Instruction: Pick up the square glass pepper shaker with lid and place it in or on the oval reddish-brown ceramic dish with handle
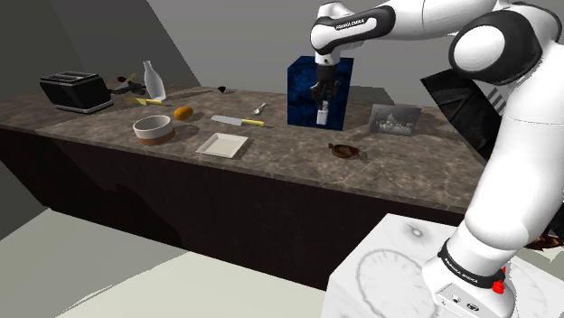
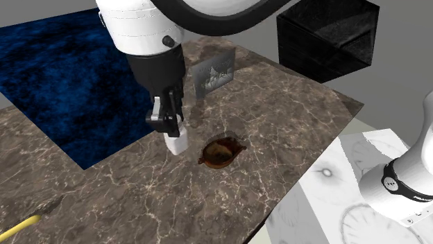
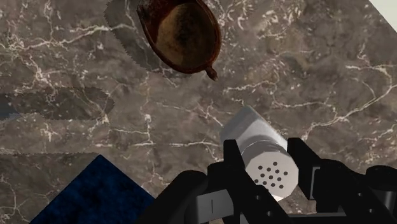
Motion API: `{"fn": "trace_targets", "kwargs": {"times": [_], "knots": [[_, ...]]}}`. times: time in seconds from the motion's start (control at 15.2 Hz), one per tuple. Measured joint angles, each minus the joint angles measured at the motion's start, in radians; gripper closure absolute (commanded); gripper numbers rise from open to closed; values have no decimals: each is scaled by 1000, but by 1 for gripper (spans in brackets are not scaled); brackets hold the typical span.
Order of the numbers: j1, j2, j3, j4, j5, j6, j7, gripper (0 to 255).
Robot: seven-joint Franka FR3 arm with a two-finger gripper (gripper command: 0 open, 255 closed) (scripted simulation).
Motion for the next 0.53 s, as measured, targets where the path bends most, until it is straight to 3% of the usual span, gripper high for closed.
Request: {"fn": "trace_targets", "kwargs": {"times": [0.53], "knots": [[-45, -293, -41, -324, -16, 33, -82, 255]]}}
